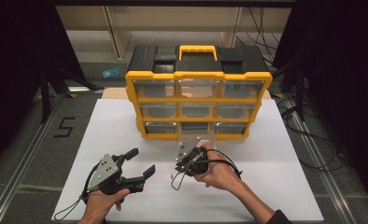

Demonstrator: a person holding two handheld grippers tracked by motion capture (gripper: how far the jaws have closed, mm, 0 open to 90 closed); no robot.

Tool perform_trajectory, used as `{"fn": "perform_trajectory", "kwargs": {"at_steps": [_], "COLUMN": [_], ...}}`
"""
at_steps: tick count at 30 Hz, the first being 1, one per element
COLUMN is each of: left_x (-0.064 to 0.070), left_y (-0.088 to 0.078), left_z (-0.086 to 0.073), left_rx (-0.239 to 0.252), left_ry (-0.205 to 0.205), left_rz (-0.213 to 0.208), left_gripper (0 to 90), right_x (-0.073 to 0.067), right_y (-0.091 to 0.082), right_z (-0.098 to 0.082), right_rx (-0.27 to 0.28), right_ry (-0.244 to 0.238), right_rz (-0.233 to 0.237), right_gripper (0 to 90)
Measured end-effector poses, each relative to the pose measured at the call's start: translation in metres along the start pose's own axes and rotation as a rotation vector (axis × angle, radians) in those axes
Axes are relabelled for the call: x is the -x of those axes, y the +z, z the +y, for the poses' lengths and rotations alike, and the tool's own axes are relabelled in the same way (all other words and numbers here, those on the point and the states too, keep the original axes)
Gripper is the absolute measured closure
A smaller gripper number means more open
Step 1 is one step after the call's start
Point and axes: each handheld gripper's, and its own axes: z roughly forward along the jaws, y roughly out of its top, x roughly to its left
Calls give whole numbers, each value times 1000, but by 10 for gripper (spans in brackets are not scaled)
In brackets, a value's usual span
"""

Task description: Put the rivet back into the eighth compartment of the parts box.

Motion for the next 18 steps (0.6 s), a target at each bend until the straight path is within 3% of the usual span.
{"fn": "perform_trajectory", "kwargs": {"at_steps": [11, 18], "left_x": [0, -1], "left_y": [0, 0], "left_z": [0, 1], "left_rx": [-4, -11], "left_ry": [-5, -12], "left_rz": [-4, -4], "left_gripper": [167, 169], "right_x": [16, 27], "right_y": [-40, -55], "right_z": [3, 0], "right_rx": [112, 155], "right_ry": [42, 62], "right_rz": [-74, -120], "right_gripper": [828, 828]}}
